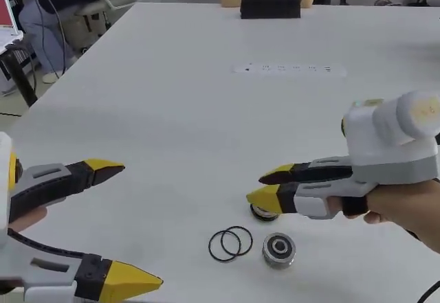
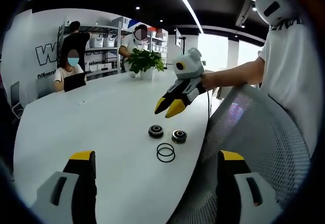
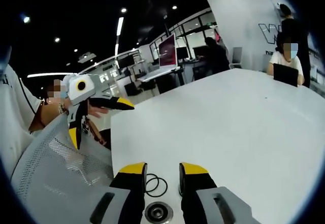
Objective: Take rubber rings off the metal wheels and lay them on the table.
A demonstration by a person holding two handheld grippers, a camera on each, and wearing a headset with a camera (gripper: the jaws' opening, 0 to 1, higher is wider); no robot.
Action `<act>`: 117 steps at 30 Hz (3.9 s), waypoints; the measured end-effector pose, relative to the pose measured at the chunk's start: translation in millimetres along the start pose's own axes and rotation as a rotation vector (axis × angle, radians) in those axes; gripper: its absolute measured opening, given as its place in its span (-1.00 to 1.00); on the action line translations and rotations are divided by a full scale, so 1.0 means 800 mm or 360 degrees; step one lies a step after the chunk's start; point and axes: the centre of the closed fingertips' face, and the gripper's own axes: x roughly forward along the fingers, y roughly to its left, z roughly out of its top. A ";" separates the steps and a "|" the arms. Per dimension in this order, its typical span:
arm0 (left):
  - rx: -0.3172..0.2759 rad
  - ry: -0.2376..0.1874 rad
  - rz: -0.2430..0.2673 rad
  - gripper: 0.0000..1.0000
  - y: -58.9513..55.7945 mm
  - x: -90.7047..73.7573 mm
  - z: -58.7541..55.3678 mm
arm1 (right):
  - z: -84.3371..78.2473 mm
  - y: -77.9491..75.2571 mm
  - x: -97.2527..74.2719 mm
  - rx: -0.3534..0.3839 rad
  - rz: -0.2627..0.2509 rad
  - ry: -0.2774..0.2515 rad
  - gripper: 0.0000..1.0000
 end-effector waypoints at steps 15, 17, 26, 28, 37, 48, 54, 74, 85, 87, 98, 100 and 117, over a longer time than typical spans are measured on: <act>0.0121 -0.0057 -0.0005 0.86 0.019 0.002 0.054 | -0.005 -0.045 -0.029 0.0043 -0.0150 -0.0046 -0.58; 0.0132 -0.0077 -0.0014 0.85 0.021 0.005 0.064 | -0.008 -0.050 -0.031 0.0066 -0.0165 -0.0049 -0.58; 0.0254 -0.0149 -0.0064 0.79 0.024 0.026 0.111 | -0.033 -0.058 -0.029 0.0057 -0.0182 0.0031 -0.61; 0.0288 -0.0154 -0.0083 0.76 0.022 0.033 0.119 | -0.038 -0.057 -0.027 0.0043 -0.0175 0.0056 -0.62; 0.0385 -0.0225 -0.0146 0.66 0.020 0.061 0.150 | -0.055 -0.060 -0.023 0.0022 -0.0165 0.0117 -0.65; 0.0520 -0.0216 -0.0231 0.41 0.018 0.111 0.167 | -0.069 -0.060 -0.019 0.0010 -0.0156 0.0171 -0.68; 0.0550 -0.0183 -0.0243 0.23 0.020 0.147 0.154 | -0.076 -0.057 -0.016 0.0000 -0.0138 0.0207 -0.68; 0.0314 -0.0074 -0.0301 -0.35 0.008 0.198 0.063 | -0.085 -0.055 -0.005 -0.0023 -0.0132 0.0243 -0.66; 0.0312 0.0073 -0.0330 -0.52 -0.001 0.216 0.013 | -0.086 -0.053 0.008 -0.0098 -0.0144 0.0260 -0.62; 0.0311 0.0086 -0.0331 -0.54 -0.002 0.218 0.010 | -0.087 -0.051 0.010 -0.0119 -0.0142 0.0272 -0.61; 0.0321 0.0187 -0.0320 -0.69 -0.001 0.228 -0.010 | -0.084 -0.055 0.014 -0.0143 -0.0171 0.0256 -0.56; 0.0349 0.0227 -0.0301 -0.70 0.001 0.228 -0.015 | -0.085 -0.054 0.015 -0.0150 -0.0171 0.0263 -0.55; 0.0300 0.0179 -0.0305 -0.85 0.001 0.231 -0.016 | -0.084 -0.056 0.018 -0.0203 -0.0196 0.0248 -0.56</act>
